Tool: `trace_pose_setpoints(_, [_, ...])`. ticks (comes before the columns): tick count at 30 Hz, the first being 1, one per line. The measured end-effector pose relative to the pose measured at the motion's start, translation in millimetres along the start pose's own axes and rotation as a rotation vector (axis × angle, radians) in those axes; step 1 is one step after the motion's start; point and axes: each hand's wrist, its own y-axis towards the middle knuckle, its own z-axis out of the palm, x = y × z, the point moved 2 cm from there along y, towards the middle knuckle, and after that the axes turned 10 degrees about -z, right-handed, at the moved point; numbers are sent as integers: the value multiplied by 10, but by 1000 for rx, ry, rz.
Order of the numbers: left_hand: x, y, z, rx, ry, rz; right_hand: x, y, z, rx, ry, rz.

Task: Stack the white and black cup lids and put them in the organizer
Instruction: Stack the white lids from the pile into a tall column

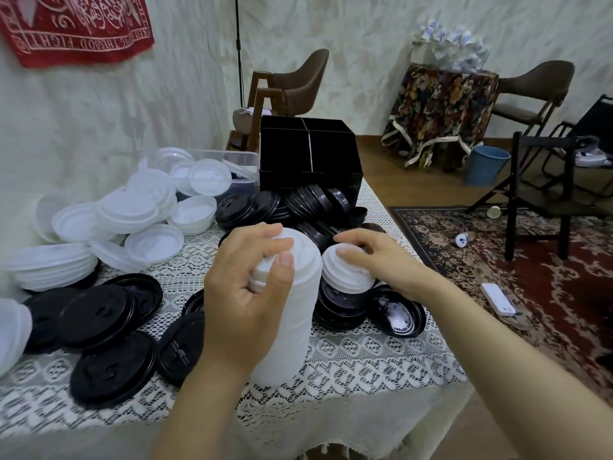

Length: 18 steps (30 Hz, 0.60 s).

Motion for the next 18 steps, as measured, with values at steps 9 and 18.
trace_pose_setpoints(9, [2, -7, -8, 10, -12, -6, 96, -158, 14, 181, -268, -83])
trace_pose_setpoints(18, [-2, -6, -15, 28, -24, -20, 79, -153, 41, 67, -316, -153])
